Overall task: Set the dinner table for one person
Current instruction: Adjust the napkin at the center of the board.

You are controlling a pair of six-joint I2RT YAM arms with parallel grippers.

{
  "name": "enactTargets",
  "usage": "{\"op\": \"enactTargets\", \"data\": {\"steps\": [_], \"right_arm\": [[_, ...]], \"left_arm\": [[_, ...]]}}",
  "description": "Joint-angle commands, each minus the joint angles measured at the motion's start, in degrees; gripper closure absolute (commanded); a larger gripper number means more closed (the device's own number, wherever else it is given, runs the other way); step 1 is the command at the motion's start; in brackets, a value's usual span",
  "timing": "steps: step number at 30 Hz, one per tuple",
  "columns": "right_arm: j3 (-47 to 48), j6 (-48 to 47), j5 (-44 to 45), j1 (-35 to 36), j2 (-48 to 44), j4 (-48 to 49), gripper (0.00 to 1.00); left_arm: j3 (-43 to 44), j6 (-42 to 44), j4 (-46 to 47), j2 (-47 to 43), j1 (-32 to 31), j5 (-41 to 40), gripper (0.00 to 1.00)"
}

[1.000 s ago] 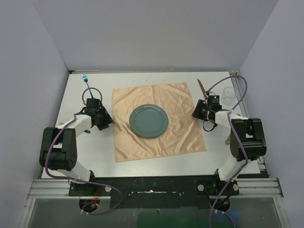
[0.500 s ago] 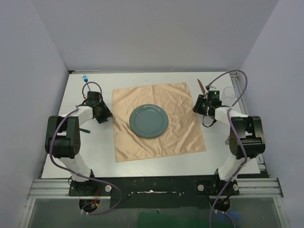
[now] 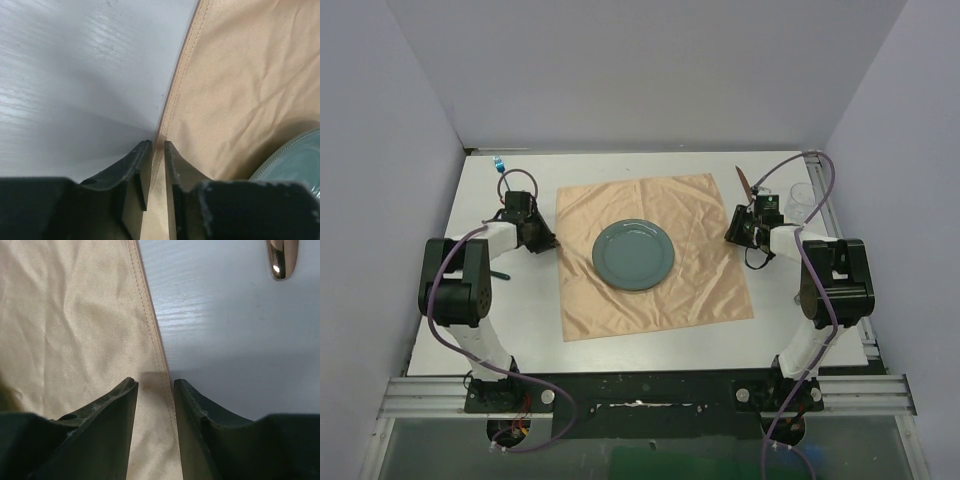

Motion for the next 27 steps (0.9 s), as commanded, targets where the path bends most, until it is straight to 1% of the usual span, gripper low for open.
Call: {"op": "enactTargets", "data": {"steps": [1, 3, 7, 9, 10, 11, 12, 13, 14, 20, 27], "right_arm": [[-1.11, 0.34, 0.74, 0.64, 0.54, 2.97, 0.63], [-1.74, 0.57, 0.68, 0.74, 0.63, 3.18, 0.63], [-2.45, 0.95, 0.69, 0.86, 0.66, 3.19, 0.64], [-2.84, 1.06, 0.59, 0.97, 0.39, 3.36, 0.68], [-3.07, 1.10, 0.56, 1.06, 0.28, 3.38, 0.74], [-3.28, 1.14, 0.59, 1.16, 0.16, 3.39, 0.85], [-3.53, 1.21, 0.51, 1.21, 0.13, 3.39, 0.92], [-3.84, 1.30, 0.58, 1.25, -0.05, 3.36, 0.98], [-4.11, 1.36, 0.55, 1.33, -0.16, 3.38, 1.00], [-5.93, 2.12, 1.66, 2.24, -2.47, 2.06, 1.00], [-8.26, 4.10, 7.21, 3.85, -10.26, -2.29, 1.00]], "left_arm": [[-0.32, 2.17, -2.44, 3.82, 0.24, 0.90, 0.89], [0.10, 2.38, -2.62, 4.32, 0.26, 1.06, 1.00], [1.28, 2.99, -3.48, 5.29, 0.23, 1.18, 1.00], [1.69, 3.26, -3.80, 5.53, 0.26, 0.94, 1.00], [1.83, 3.40, -3.98, 5.61, 0.24, 0.86, 1.00], [2.05, 3.50, -4.15, 5.81, 0.24, 0.80, 1.00], [2.18, 3.66, -4.33, 6.00, 0.24, 0.85, 1.00], [2.28, 3.72, -4.39, 6.11, 0.24, 0.80, 1.00], [2.42, 3.84, -4.44, 6.34, 0.24, 0.85, 1.00], [3.40, 4.57, -4.99, 7.75, 0.18, 0.92, 1.00], [4.76, 5.46, -5.78, 9.37, 0.15, 1.02, 1.00]]}}
